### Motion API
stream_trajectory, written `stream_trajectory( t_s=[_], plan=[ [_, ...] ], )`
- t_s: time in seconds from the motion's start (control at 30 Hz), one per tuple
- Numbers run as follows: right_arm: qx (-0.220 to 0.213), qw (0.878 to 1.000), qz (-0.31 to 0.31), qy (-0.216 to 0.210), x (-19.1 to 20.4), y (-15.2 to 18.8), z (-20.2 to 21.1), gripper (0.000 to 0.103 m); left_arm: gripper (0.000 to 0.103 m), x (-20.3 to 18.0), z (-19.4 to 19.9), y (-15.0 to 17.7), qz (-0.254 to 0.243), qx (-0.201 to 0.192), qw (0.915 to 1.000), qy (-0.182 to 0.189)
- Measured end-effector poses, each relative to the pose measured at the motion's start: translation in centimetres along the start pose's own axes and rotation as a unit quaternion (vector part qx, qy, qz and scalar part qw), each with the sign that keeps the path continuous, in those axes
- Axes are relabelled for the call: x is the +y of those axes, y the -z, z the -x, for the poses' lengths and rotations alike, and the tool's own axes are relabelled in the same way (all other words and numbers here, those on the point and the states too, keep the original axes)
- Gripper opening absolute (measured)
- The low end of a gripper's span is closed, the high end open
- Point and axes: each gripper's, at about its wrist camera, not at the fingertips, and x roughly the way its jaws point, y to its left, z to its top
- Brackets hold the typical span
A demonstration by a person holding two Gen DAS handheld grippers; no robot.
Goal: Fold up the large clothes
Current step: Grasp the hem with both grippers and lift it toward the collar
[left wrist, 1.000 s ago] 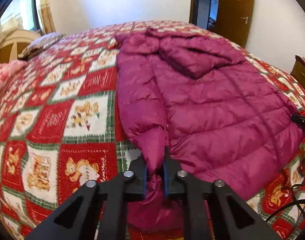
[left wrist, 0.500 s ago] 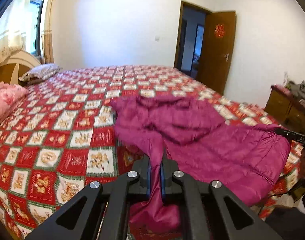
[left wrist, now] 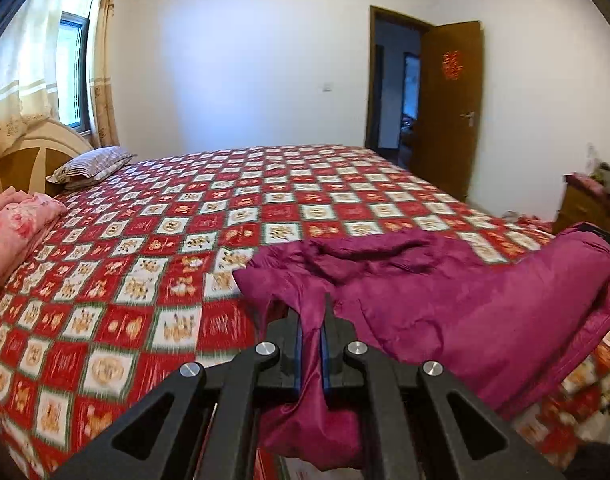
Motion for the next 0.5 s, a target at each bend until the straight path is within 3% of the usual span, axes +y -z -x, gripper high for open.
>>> stream_trajectory(
  t_s=[0.3, 0.37, 0.4, 0.47, 0.5],
  plan=[
    [0.027, 0.999, -0.029, 0.036, -2.9, -3.8, -10.8, 0.006, 0.01, 2.1, -11.6, -4.2, -0.001, 0.023, 0.9991, -0.035],
    [0.04, 0.998, -0.033, 0.044, -3.3, -4.0, -12.8, 0.006, 0.018, 2.7, -13.6, -4.9, 0.0, 0.035, 0.9979, -0.054],
    [0.05, 0.997, -0.039, 0.045, -3.7, -4.0, -13.9, 0.006, 0.027, 3.0, -14.4, -5.2, 0.004, 0.04, 0.9972, -0.063],
    [0.074, 0.995, -0.049, 0.05, -4.5, -3.6, -16.3, 0.006, 0.057, 3.6, -15.5, -5.7, 0.001, 0.028, 0.9934, -0.111],
    [0.081, 0.994, -0.053, 0.051, -4.9, -3.4, -17.2, 0.006, 0.079, 3.9, -15.8, -5.9, -0.001, 0.018, 0.9903, -0.138]
  ],
)
